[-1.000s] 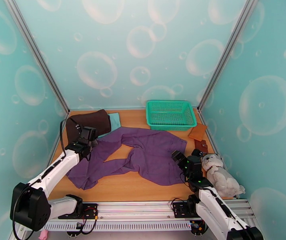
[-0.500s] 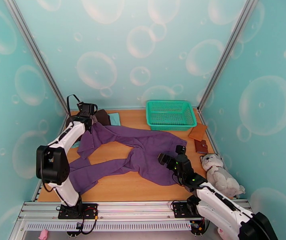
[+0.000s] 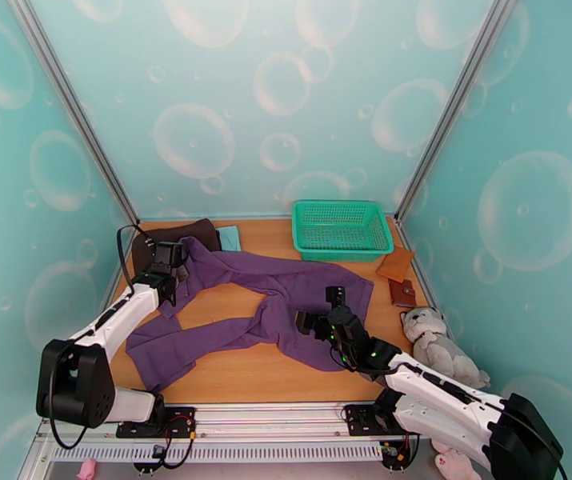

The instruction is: Fold and stack the trousers

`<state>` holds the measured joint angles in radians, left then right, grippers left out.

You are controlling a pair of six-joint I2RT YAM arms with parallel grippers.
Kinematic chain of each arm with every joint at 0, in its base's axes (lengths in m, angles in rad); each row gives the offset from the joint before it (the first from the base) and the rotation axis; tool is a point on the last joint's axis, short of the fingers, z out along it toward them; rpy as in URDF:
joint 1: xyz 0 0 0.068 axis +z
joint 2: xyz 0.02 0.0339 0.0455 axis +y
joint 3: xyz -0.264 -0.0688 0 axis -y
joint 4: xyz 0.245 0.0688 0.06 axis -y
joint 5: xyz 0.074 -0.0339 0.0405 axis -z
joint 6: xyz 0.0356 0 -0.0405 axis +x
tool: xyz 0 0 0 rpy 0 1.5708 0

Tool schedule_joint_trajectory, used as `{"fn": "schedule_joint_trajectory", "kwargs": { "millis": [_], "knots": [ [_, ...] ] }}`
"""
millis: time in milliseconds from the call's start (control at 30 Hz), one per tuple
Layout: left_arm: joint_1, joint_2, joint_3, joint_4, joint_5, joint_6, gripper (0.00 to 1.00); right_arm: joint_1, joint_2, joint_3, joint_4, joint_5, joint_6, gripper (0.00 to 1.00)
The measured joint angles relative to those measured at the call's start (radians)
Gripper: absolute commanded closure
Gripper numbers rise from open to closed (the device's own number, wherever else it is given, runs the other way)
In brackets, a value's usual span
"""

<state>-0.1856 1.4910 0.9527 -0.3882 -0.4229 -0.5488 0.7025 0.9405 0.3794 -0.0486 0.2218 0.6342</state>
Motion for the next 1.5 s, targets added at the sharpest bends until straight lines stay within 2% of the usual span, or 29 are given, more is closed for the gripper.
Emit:
{"fn": "schedule_joint_trajectory", "kwargs": {
  "millis": [233,667,967,1333,1467,1500],
  "knots": [
    [0.000,0.152,-0.060,0.002,0.042,-0.006,0.53,0.011,-0.001,-0.023,0.006,0.001,0.000,0.01],
    [-0.019,0.174,-0.054,0.045,0.051,-0.005,0.53,0.010,0.031,-0.056,0.043,0.004,0.000,0.01],
    [-0.024,0.242,-0.014,0.051,0.056,-0.003,0.54,0.010,0.053,-0.061,0.065,0.005,0.000,0.01],
    [-0.024,0.267,-0.002,0.044,0.037,-0.029,0.76,0.010,0.064,-0.062,0.068,0.004,-0.001,0.01],
    [-0.024,0.265,-0.002,0.034,0.024,-0.028,0.77,0.010,0.080,-0.062,0.071,0.004,-0.001,0.01],
    [-0.024,0.262,-0.002,0.030,0.020,-0.028,0.80,0.010,0.084,-0.062,0.075,0.005,-0.001,0.01]
  ]
}}
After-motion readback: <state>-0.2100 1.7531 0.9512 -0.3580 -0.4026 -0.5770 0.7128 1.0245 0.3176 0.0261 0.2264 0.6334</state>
